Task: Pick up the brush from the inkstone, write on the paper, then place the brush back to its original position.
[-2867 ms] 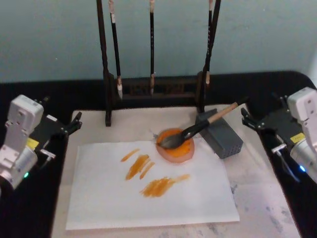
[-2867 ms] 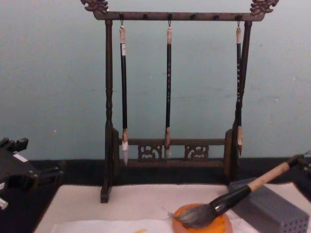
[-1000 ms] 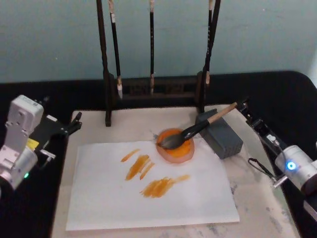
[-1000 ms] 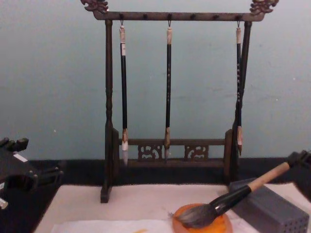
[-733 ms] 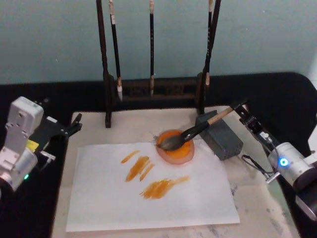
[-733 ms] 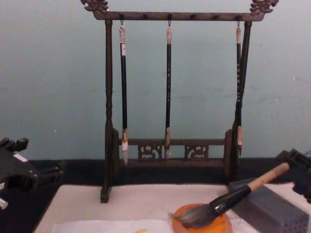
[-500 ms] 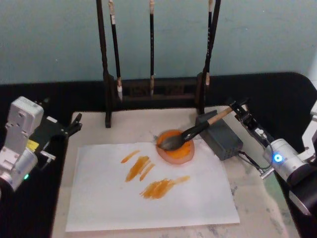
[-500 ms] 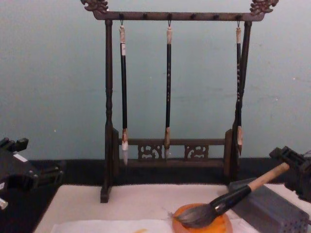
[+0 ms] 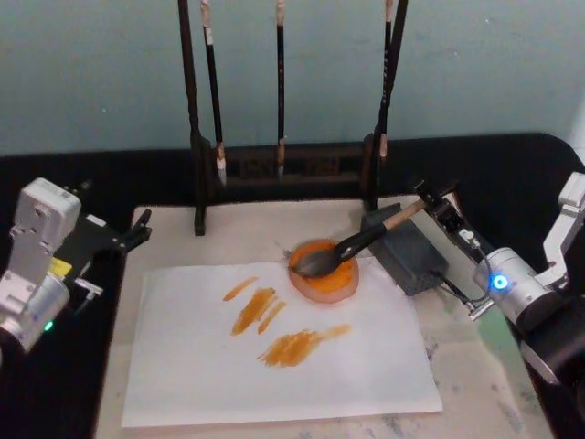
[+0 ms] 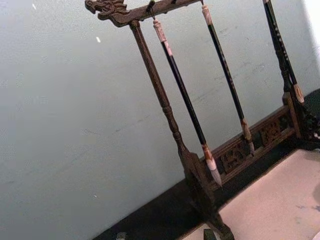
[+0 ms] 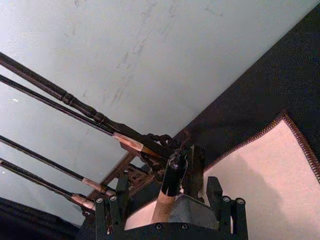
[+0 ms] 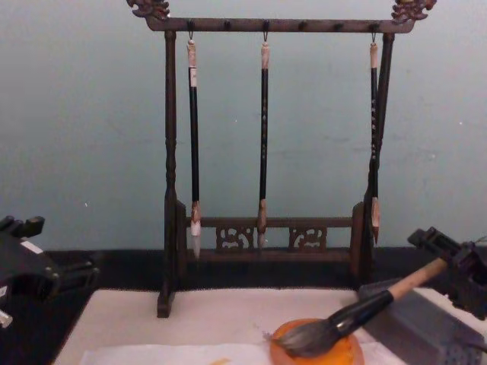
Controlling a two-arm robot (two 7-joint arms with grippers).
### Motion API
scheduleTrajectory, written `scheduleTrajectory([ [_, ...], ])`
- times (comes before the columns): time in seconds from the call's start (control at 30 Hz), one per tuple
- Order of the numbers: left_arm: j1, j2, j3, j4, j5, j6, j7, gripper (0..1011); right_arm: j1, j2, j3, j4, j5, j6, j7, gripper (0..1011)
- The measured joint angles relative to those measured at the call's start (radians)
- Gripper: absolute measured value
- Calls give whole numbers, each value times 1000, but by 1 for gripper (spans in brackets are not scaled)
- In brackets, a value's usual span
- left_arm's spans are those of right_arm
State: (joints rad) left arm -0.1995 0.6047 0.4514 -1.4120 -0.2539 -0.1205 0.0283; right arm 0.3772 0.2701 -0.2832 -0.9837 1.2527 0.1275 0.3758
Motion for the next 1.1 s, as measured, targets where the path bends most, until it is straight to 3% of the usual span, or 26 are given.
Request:
scheduleTrajectory([
  [1.0,0,0,0,0,0,0,0,1001,-6,13,-15,-21,-12,-9,-11,1000],
  [1.1,0,0,0,0,0,0,0,1001,-6,13,-15,-21,-12,-9,-11,953],
])
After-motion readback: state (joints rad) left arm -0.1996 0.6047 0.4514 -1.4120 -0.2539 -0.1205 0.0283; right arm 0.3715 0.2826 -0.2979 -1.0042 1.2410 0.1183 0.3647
